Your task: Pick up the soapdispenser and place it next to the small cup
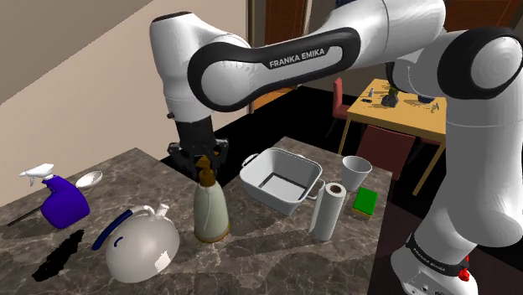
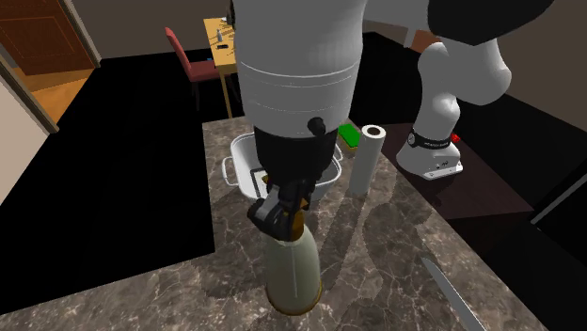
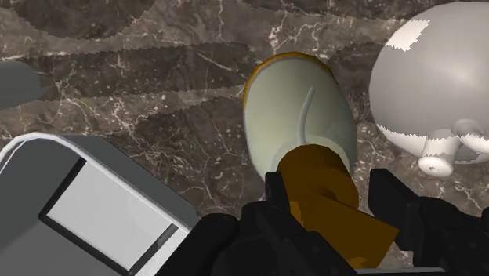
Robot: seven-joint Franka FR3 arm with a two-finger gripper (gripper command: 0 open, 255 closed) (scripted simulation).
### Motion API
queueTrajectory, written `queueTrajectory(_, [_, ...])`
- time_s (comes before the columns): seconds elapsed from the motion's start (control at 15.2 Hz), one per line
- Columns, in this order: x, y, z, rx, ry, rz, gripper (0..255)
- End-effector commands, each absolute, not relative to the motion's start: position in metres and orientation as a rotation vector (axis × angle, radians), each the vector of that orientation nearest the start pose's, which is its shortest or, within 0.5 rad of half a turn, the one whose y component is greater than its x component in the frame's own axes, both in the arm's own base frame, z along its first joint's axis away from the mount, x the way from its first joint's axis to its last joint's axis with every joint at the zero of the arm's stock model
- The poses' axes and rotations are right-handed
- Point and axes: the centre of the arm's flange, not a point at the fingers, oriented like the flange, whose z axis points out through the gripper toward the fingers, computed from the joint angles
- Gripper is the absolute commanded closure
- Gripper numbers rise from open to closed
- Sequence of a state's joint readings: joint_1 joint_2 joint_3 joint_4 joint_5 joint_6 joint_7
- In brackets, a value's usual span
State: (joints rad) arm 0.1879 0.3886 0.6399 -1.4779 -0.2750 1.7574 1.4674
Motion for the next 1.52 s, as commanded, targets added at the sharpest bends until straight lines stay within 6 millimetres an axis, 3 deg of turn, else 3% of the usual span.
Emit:
queueTrajectory(0.0, [0.502,0.423,0.497,-3.036,0.967,-0.039,255])
queueTrajectory(1.45, [0.502,0.423,0.613,-3.036,0.967,-0.039,255])
